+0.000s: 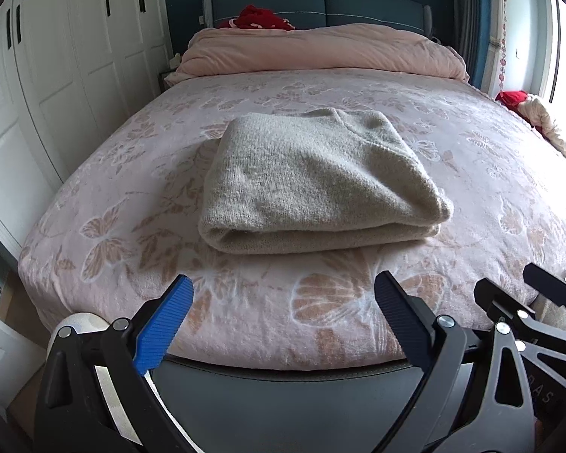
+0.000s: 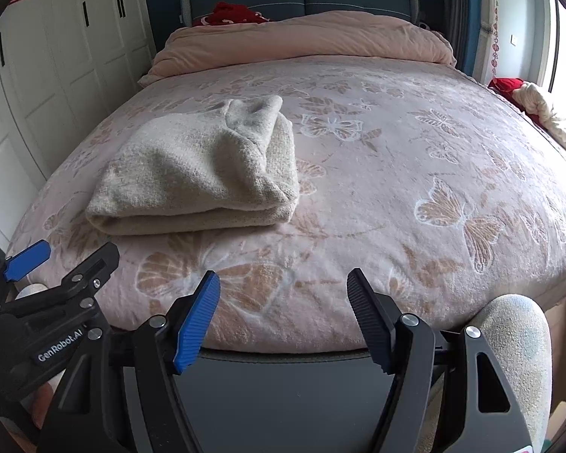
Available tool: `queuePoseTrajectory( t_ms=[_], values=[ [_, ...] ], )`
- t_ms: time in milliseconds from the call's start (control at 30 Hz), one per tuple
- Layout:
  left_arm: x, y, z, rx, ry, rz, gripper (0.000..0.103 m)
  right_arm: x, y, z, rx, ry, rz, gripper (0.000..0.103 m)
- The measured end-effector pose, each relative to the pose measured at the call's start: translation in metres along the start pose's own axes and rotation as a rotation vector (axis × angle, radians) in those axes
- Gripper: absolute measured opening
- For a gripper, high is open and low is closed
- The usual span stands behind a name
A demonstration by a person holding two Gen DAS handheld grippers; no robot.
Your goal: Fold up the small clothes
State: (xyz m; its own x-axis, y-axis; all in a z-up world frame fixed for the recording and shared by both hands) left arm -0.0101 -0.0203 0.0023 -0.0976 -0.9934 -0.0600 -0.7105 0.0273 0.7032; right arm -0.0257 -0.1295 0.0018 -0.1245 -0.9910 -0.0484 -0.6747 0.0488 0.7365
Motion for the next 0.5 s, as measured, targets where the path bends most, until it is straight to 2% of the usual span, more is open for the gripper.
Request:
queuePoseTrajectory(
  t_ms=[500],
  values=[
    [-0.0004, -0.0008, 0.0019, -0.008, -0.001, -0.010, 0.094, -0.0047, -0.0009, -0.0003, 0.001, 0.012, 0.022, 0.068]
  ],
)
Point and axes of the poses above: each gripper's, at about its wrist camera, not at the fingertips, and y roughly against the way its jaws point, x to its right, z to its underside, the point moved 10 cm from there along -y, roughly the way its jaws point, and after that the axes turned 1 degree about z, right-handed, at the moved point
